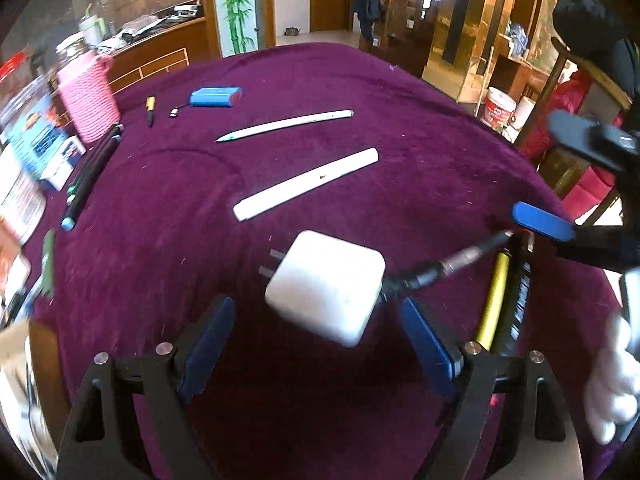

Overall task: Organize rigid objects
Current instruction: 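Grasp the white square charger with the left tool while the right tool nears a black pen, then carry the charger over the tray with the left tool while the right tool grasps the black pen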

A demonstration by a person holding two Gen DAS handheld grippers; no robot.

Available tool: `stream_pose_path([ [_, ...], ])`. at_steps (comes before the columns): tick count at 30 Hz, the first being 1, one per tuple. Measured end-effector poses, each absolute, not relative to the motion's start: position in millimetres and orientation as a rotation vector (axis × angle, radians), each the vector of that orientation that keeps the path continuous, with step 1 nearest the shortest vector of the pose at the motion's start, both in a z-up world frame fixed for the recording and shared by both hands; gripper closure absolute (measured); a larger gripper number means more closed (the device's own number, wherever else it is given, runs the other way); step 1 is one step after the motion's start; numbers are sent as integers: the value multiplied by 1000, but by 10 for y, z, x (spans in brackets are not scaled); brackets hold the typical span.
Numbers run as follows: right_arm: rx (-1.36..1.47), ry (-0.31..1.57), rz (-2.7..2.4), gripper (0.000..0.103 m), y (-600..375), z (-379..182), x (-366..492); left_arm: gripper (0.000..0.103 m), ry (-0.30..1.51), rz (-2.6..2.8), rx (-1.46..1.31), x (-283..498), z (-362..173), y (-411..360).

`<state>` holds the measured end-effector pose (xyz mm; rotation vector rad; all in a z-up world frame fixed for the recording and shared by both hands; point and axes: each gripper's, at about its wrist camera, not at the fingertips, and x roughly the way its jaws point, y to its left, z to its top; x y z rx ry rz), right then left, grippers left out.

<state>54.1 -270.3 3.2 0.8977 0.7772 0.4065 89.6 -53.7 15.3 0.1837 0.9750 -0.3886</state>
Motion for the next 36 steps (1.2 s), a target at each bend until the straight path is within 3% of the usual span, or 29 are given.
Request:
stream_pose_path([
  [7,903,797,410,1,-2685,28,580,19,977,-411,159,1091,85,-657],
  [9,905,812,412,1,-2669,5,599,35,977,-411,143,1072,106,-639],
  [21,900,811,414,1,-2670,-17,614,39,952,-406,5,588,463,-283],
  [36,735,857,323,0,-2473,-87,736,38,788,-405,-250,-826,956,797],
])
